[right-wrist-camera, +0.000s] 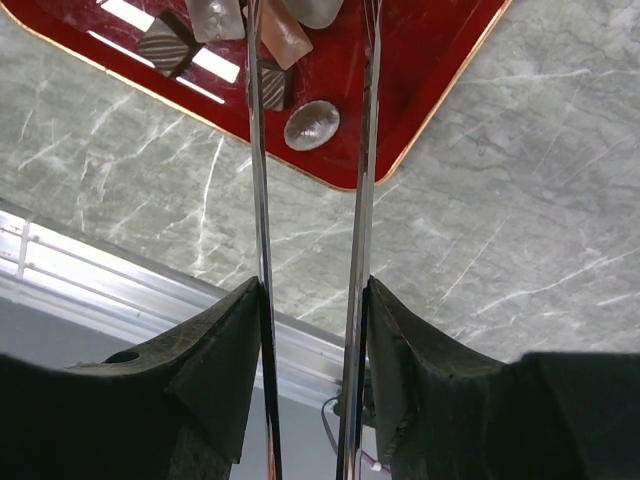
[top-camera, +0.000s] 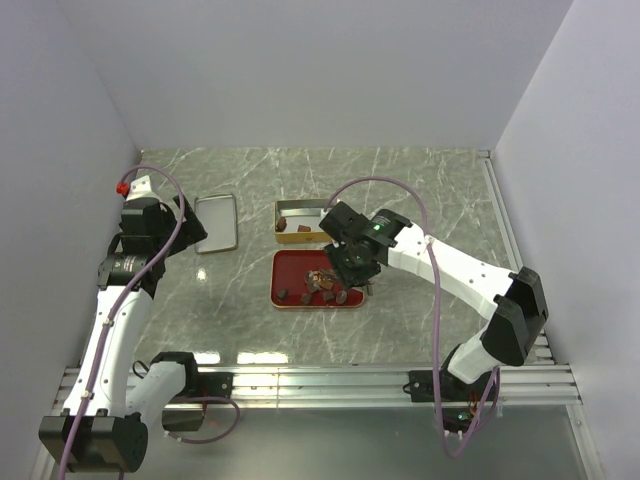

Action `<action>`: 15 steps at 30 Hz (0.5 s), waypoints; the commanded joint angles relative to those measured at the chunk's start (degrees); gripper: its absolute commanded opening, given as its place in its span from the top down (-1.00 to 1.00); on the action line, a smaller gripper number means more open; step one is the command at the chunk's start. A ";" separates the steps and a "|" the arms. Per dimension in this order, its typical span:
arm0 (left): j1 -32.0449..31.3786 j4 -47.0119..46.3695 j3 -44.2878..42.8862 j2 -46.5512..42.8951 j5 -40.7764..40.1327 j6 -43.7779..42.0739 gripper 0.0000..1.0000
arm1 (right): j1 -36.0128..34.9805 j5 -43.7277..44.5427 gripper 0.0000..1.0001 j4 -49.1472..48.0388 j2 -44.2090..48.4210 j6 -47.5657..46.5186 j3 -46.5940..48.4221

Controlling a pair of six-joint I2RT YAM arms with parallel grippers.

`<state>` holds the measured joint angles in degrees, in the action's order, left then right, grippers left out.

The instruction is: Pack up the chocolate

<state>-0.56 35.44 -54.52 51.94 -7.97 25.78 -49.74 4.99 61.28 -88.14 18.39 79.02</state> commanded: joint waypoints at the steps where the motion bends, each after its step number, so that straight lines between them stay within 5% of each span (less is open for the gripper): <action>1: 0.21 -0.11 0.29 -0.79 -0.65 0.06 -0.99 | -0.27 1.51 -0.02 -2.30 -0.10 0.59 -0.45; 15: 0.21 -0.02 0.47 -1.40 -0.38 -0.12 -0.99 | -0.19 2.65 0.03 -1.77 -0.19 1.21 -2.29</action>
<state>-0.56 35.44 -54.30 51.88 -7.94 25.76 -49.74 5.58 59.75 -88.53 18.65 77.19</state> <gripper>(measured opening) 0.995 0.492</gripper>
